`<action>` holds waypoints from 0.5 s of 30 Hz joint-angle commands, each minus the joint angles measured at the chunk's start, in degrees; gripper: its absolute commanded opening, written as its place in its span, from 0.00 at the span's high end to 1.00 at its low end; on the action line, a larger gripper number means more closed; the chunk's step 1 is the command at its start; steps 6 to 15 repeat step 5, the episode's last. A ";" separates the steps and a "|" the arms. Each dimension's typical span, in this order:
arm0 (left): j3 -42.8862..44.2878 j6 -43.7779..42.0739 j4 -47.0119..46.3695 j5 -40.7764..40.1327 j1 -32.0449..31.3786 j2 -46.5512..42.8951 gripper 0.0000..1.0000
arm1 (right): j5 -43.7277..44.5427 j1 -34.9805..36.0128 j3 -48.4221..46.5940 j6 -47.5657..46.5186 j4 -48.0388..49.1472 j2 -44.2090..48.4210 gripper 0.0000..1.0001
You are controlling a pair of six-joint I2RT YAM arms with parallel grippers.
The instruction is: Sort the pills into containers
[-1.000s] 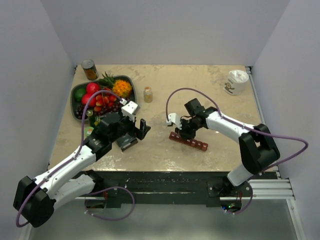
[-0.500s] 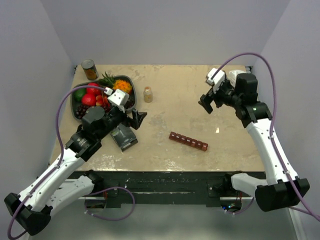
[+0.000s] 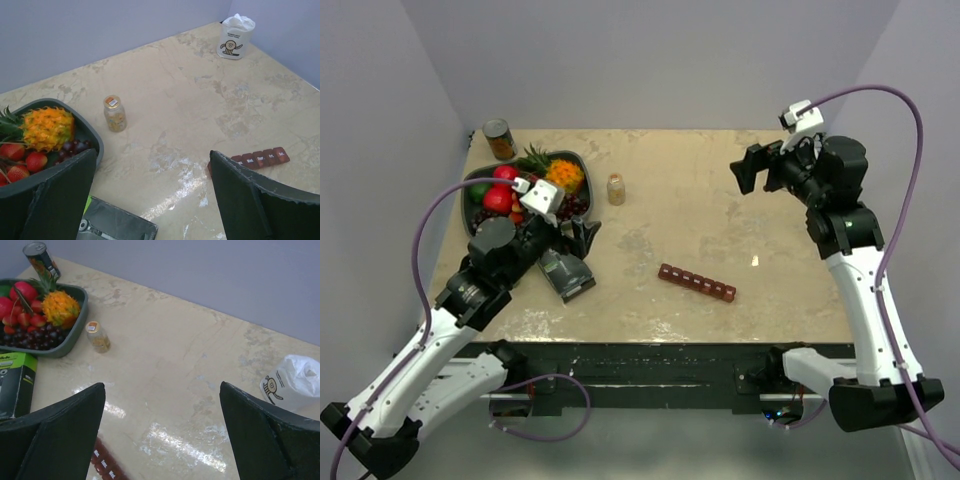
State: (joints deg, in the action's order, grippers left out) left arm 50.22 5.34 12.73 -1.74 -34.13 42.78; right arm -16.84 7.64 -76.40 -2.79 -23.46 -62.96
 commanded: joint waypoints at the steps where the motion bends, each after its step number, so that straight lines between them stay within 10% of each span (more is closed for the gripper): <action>1: -0.56 0.02 -0.16 -0.46 0.29 -1.21 0.01 | -0.64 -0.87 0.28 0.69 2.28 1.52 0.01; 15: -1.08 0.11 0.10 -0.55 0.29 -1.83 0.01 | -1.53 -1.31 1.25 1.20 2.81 1.52 0.01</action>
